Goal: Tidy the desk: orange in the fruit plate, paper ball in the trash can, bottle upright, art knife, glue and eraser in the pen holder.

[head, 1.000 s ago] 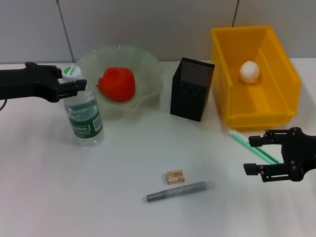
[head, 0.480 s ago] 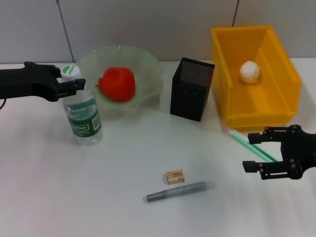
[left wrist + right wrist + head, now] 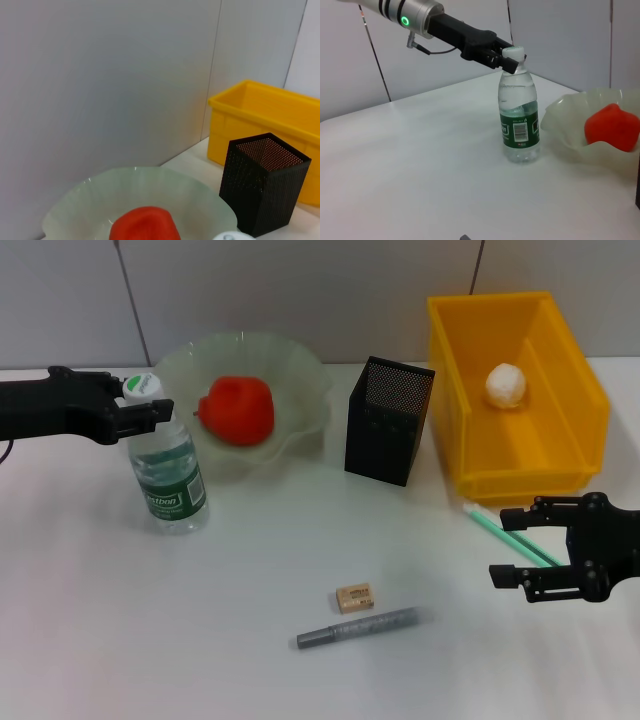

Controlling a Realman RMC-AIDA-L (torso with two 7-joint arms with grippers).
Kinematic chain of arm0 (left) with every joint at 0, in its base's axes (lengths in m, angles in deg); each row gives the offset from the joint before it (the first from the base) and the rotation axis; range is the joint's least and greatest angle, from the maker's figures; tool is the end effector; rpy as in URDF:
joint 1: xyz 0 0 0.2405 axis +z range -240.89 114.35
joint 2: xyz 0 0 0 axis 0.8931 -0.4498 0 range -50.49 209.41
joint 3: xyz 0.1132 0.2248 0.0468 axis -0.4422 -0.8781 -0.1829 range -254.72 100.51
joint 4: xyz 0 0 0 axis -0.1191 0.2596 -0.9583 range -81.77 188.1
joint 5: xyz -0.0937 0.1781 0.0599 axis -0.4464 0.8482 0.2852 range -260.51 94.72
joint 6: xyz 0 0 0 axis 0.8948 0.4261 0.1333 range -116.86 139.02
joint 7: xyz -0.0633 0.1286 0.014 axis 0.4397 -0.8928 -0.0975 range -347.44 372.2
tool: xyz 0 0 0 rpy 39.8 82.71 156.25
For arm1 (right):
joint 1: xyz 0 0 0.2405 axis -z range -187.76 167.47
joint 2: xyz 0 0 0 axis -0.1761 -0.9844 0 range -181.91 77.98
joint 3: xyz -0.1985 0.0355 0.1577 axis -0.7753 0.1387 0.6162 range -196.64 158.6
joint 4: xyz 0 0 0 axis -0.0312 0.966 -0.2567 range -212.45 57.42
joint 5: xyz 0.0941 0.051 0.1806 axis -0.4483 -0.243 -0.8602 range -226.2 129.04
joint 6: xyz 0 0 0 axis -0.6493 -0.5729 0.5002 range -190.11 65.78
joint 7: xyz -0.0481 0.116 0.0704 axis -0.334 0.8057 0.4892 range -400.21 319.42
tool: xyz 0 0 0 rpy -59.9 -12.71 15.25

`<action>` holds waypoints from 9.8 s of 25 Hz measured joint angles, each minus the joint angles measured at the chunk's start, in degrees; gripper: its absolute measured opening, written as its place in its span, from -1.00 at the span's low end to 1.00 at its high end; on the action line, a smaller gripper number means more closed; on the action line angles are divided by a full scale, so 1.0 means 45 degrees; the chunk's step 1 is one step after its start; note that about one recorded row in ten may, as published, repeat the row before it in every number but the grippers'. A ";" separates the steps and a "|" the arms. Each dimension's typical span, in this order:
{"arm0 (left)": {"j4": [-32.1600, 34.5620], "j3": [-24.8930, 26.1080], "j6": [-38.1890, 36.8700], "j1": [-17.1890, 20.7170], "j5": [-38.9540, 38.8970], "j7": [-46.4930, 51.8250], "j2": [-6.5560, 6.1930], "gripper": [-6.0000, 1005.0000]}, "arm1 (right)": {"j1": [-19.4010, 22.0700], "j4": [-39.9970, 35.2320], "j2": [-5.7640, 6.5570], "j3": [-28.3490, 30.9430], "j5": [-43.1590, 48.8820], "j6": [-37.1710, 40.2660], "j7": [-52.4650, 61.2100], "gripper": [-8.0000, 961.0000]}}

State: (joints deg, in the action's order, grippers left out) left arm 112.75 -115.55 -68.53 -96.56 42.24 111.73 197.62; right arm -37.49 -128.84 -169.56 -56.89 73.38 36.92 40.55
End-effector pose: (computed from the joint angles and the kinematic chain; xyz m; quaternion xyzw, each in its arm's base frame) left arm -0.2450 0.3901 0.0787 -0.9193 -0.2396 -0.1343 0.2820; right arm 0.2699 0.3152 0.0443 -0.9650 0.1603 0.1705 0.1183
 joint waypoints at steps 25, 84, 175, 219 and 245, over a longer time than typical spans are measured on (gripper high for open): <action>0.0217 0.1194 -0.5307 0.1011 -0.7368 0.0955 -0.1213 0.61 | -0.0086 0.0093 0.0062 0.0107 0.0015 -0.0006 0.0337 0.59; -0.4895 -0.1808 -0.2365 0.1102 -0.2420 -0.5620 0.0069 0.61 | -0.5946 -0.1599 -0.0267 -0.5593 0.9987 -0.0115 1.3913 0.59; -0.4982 -0.1711 -0.2016 0.0619 -0.2438 -0.5242 0.0031 0.60 | -0.5709 0.2010 -0.0331 -0.6308 0.9910 -0.5260 1.3359 -0.59; -0.4898 -0.1633 -0.1975 0.0563 -0.2438 -0.5243 0.0011 0.60 | -0.5779 0.2148 -0.0317 -0.6291 0.9938 -0.5260 1.3199 -0.60; -0.4857 -0.1581 -0.1978 0.0527 -0.2452 -0.5243 -0.0004 0.60 | -0.5044 -0.0797 -0.0356 -0.6307 0.6746 -0.2871 1.0724 -0.62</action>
State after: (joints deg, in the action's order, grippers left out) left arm 90.89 -122.67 -77.43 -94.19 31.21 88.14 197.60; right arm -60.19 -132.43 -171.16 -85.28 103.74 24.00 88.81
